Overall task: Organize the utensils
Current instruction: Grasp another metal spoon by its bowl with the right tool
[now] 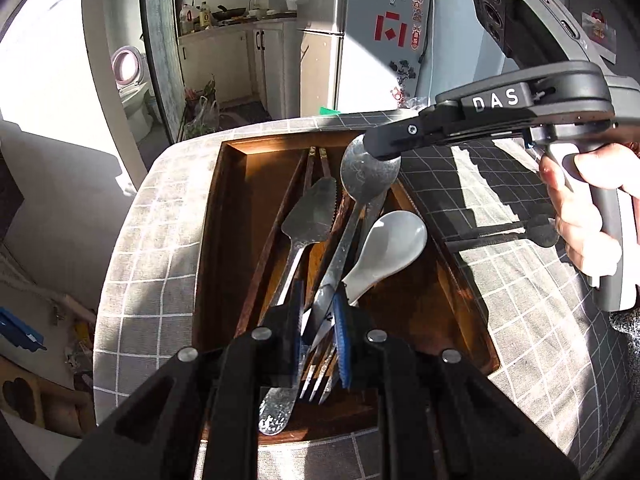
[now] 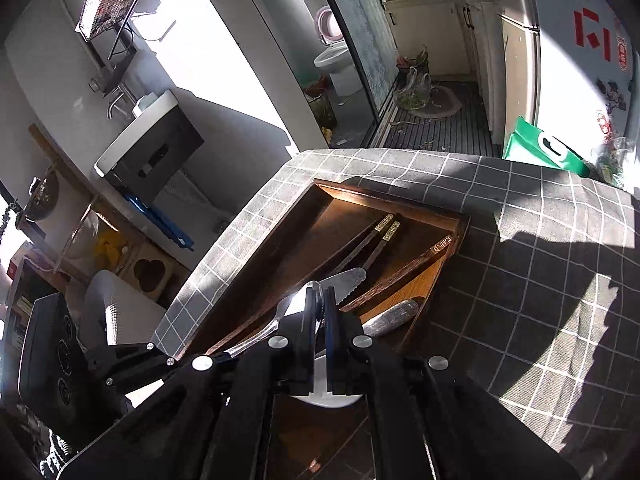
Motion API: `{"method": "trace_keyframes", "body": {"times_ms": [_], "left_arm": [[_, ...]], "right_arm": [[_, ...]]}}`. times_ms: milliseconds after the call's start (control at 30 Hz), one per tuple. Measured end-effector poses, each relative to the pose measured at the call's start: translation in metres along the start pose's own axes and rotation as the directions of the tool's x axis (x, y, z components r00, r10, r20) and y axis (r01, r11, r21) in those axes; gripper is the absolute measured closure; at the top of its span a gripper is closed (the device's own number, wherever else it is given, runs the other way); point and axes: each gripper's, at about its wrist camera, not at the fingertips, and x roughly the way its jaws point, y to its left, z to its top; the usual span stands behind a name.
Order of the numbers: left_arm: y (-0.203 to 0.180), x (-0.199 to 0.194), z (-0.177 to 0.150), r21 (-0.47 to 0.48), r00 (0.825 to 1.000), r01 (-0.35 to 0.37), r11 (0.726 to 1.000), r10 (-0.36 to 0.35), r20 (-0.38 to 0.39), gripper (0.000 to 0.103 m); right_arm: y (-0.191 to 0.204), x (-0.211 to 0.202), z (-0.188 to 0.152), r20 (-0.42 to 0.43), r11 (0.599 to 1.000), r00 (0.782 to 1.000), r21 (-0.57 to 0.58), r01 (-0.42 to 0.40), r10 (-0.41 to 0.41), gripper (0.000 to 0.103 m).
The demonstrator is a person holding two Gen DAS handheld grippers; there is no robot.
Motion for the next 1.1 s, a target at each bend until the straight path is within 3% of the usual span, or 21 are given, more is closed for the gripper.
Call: {"method": "trace_keyframes", "body": {"times_ms": [200,267,333,400,433,467,500,567,633,733,867,967,1100], "left_arm": [[-0.002,0.003,0.001,-0.009,0.999,-0.039,0.999,0.039,0.017,0.087],[-0.003,0.004,0.002,-0.014,0.999,-0.032,0.999,0.032,0.021,0.087],[-0.004,0.004,0.002,-0.009,0.999,-0.041,0.999,0.041,0.022,0.087],[-0.005,0.005,0.002,-0.003,0.998,-0.052,0.999,0.052,0.024,0.087],[-0.005,0.005,0.002,0.004,0.997,-0.07,0.998,0.069,0.026,0.086],[-0.006,0.005,0.001,0.013,0.996,-0.088,0.996,0.088,0.033,0.073],[-0.006,0.003,0.001,0.013,0.994,-0.096,0.995,0.095,0.054,0.047],[-0.011,-0.009,-0.001,0.027,0.99,-0.069,0.997,0.065,0.126,0.034],[-0.025,-0.019,-0.002,0.086,0.986,-0.023,0.996,0.008,0.166,0.029],[-0.051,-0.028,-0.003,0.171,0.977,0.029,0.985,-0.064,0.203,0.023],[-0.088,-0.023,-0.003,0.237,0.971,0.126,0.963,-0.168,0.168,0.023],[-0.112,-0.016,-0.006,0.277,0.97,0.16,0.947,-0.203,0.133,0.023],[-0.137,-0.009,-0.01,0.325,0.969,0.185,0.927,-0.228,0.099,0.023]], "right_arm": [[0.003,0.025,-0.011,0.0,0.992,0.994,-0.057,0.111,-0.111,0.095],[0.003,0.022,-0.014,0.015,0.99,0.993,-0.073,0.121,-0.121,0.089],[0.003,0.011,-0.018,0.044,0.99,0.992,-0.07,0.125,-0.122,0.059],[0.002,-0.003,-0.021,0.075,0.99,0.99,-0.066,0.127,-0.122,0.039],[-0.001,-0.013,-0.023,0.084,0.991,0.99,-0.063,0.118,-0.113,0.036],[-0.004,-0.025,-0.026,0.094,0.993,0.991,-0.058,0.105,-0.099,0.035],[-0.009,-0.04,-0.03,0.108,0.995,0.99,-0.047,0.091,-0.086,0.033],[-0.027,-0.075,-0.04,0.139,0.997,0.987,-0.009,0.078,-0.076,0.028],[-0.049,-0.112,-0.053,0.171,0.996,0.981,0.036,0.085,-0.09,0.022],[-0.085,-0.149,-0.081,0.187,0.984,0.97,0.119,0.136,-0.157,0.02],[-0.12,-0.158,-0.121,0.149,0.968,0.975,0.215,0.13,-0.164,0.021],[-0.141,-0.163,-0.144,0.151,0.951,0.975,0.288,0.117,-0.166,0.026],[-0.163,-0.155,-0.168,0.103,0.92,0.99,0.389,0.052,-0.1,0.052]]}}
